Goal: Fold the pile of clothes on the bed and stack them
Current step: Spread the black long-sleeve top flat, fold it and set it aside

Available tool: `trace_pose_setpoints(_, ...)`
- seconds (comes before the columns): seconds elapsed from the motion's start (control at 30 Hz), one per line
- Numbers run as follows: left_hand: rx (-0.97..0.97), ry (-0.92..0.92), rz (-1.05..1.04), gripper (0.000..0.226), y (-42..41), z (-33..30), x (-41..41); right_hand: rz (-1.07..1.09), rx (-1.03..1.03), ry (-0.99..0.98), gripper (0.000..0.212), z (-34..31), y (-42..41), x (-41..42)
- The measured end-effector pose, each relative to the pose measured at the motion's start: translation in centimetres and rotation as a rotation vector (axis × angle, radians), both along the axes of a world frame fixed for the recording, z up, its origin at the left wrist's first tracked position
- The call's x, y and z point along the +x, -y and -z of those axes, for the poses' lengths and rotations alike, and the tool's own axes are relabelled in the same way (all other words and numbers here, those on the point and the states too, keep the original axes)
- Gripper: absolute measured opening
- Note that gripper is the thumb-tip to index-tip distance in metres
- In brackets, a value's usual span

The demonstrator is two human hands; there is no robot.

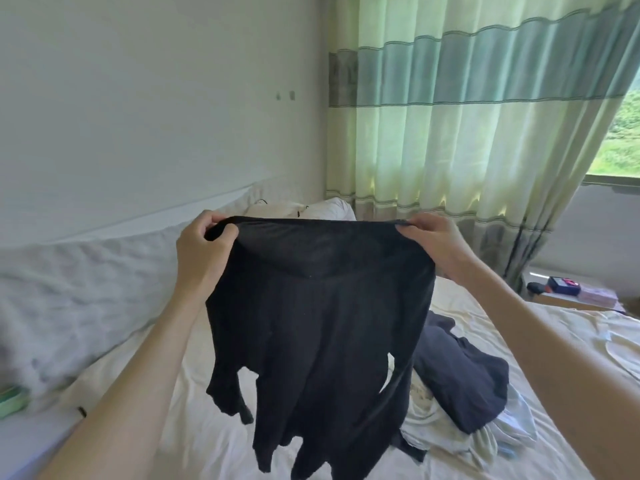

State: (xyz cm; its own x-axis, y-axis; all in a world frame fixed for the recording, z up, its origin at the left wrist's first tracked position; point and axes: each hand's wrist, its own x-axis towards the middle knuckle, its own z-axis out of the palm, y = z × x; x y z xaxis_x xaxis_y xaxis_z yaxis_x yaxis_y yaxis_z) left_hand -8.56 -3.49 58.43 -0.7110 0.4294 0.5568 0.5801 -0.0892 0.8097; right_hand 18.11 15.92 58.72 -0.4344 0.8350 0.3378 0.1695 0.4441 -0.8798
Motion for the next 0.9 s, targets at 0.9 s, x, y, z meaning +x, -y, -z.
trace_pose_setpoints(0.9,-0.409,0.076,0.118,0.016,6.0,6.3,-3.4,0.085,-0.066,0.236,0.051,6.6,1.3,-2.4)
